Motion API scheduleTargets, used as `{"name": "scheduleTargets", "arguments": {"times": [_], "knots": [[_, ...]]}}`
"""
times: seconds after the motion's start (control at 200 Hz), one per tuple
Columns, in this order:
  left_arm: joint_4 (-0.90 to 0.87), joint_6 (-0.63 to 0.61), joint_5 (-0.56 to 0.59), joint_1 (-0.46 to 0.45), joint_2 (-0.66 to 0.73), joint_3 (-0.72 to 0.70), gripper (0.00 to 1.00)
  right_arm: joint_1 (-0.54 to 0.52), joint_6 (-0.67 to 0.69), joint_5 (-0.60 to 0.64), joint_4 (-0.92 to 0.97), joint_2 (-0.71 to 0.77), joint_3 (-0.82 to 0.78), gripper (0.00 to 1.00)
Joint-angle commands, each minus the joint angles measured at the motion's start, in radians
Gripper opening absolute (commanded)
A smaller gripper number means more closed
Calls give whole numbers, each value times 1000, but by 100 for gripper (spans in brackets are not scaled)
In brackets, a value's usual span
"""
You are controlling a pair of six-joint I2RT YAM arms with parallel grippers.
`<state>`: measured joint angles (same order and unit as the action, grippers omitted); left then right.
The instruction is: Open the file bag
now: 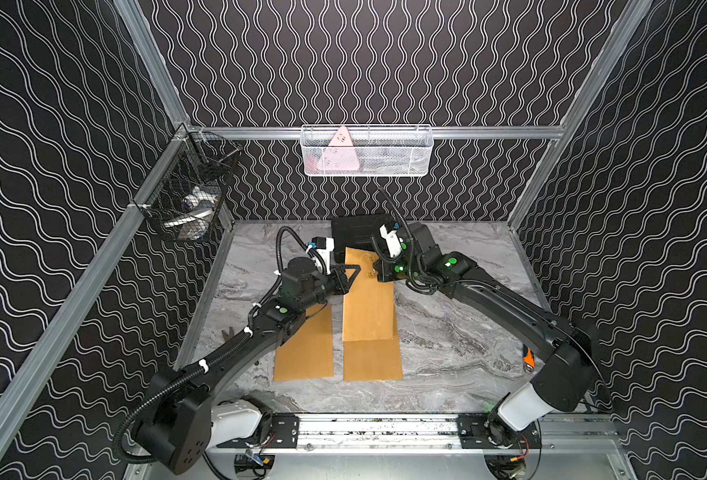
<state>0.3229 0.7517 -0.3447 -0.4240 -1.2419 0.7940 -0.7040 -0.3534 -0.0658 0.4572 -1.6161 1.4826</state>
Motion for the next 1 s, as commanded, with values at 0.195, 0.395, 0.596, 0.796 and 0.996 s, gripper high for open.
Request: {"name": "scheduleTargets", "arguments": {"times": [0.195, 0.395, 0.596, 0.796, 0.996], "knots": [[59, 17, -13, 0, -8, -11, 0, -1, 19, -43, -3, -25, 54, 0], [67, 23, -15, 0, -14, -10, 0, -3, 18, -94, -9, -37, 76, 0], [66, 23, -13, 0, -26, -1, 0, -12, 11, -110, -18, -20, 57, 0], [80, 33, 3, 1, -42, -2, 0, -18, 1, -135, -29, 4, 27, 0], [95, 47, 15, 7, -56, 4, 0, -28, -20, -137, -51, 24, -27, 0]]}}
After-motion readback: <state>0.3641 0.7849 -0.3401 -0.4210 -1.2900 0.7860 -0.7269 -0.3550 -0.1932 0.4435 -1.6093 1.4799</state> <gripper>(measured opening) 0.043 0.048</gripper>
